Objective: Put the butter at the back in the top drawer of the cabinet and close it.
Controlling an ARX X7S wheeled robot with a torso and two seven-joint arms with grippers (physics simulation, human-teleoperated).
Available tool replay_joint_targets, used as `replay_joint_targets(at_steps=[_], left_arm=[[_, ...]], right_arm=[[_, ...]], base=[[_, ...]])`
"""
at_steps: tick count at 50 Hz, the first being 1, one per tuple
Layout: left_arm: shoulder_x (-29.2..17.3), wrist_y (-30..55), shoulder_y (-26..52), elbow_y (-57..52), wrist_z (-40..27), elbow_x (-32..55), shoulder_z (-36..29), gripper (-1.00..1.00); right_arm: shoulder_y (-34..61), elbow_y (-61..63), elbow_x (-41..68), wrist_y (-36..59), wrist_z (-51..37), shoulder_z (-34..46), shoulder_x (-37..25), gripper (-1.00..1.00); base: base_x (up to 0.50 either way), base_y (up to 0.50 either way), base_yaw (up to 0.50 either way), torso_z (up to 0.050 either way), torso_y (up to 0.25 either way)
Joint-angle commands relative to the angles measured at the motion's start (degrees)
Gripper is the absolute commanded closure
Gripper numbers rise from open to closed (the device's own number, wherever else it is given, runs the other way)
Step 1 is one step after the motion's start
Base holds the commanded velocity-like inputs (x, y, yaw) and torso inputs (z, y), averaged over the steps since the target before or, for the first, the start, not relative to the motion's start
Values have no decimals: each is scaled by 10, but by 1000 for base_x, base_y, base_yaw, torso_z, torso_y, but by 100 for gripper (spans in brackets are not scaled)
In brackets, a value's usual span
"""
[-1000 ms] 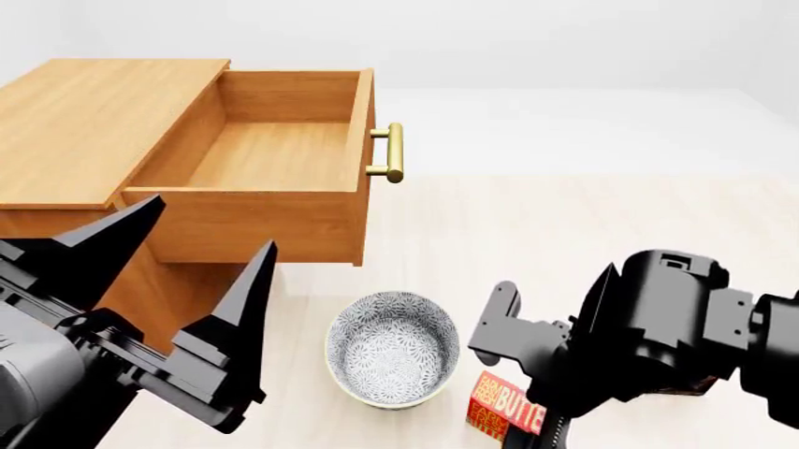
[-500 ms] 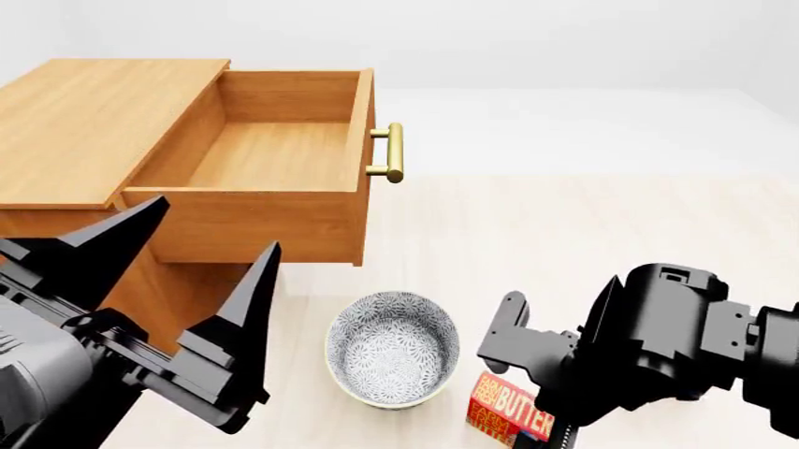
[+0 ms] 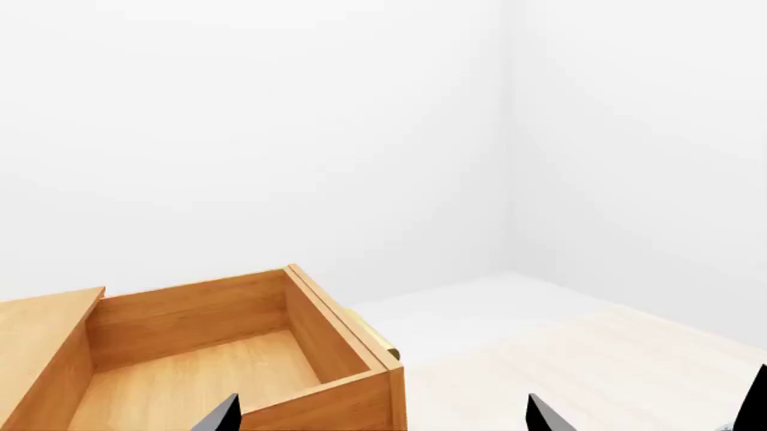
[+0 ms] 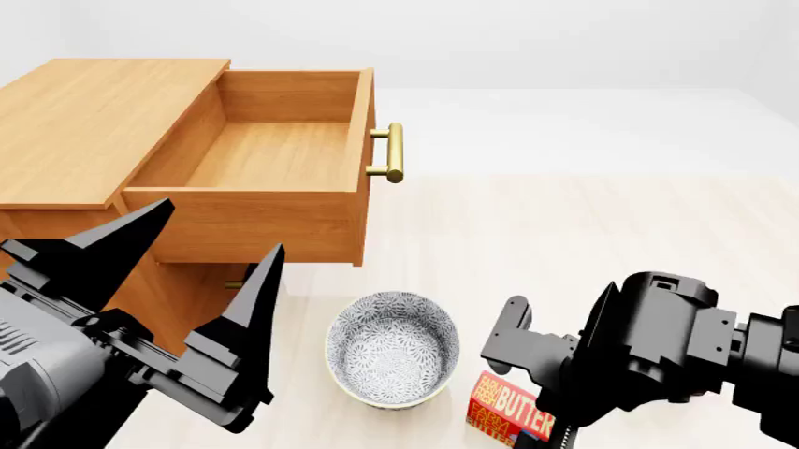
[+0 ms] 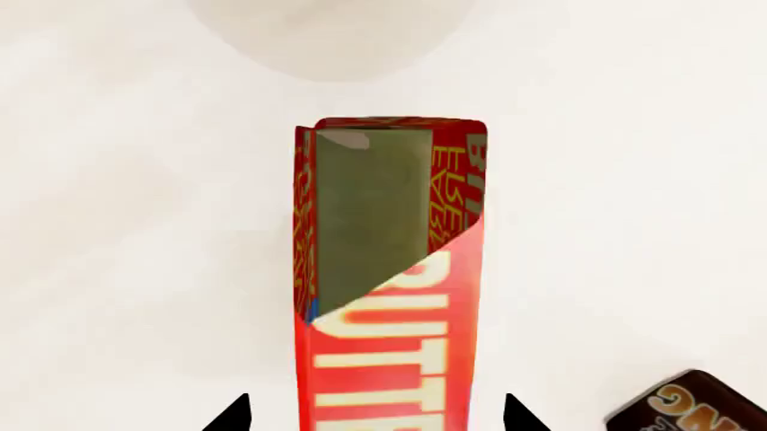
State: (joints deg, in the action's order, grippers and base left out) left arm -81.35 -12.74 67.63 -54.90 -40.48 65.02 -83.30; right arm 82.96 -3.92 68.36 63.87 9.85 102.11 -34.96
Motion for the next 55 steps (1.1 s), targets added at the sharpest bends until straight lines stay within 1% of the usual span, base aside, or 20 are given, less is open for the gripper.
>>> replay_joint_targets(at_steps=[1,37,38,55], left_arm=[[4,2,-2,2,-1,-2,0,-100],[8,7,-2,2,-1,2,4,-100],[8,7,-2,2,-1,2,4,-100],[8,9,-2,1,-1,5,6,-100]], right_arm=[[-12,-13,-12,-13,8,6,3,-100],[-45,-55,-38,-41,30,24,20,-100],[-45,-52,-38,-41,30,24,19,100],[-37,-27,-38,-38,25,25,9,100]], base=[[0,0,0,0,0],[0,0,0,0,0],[0,0,0,0,0],[0,0,0,0,0]])
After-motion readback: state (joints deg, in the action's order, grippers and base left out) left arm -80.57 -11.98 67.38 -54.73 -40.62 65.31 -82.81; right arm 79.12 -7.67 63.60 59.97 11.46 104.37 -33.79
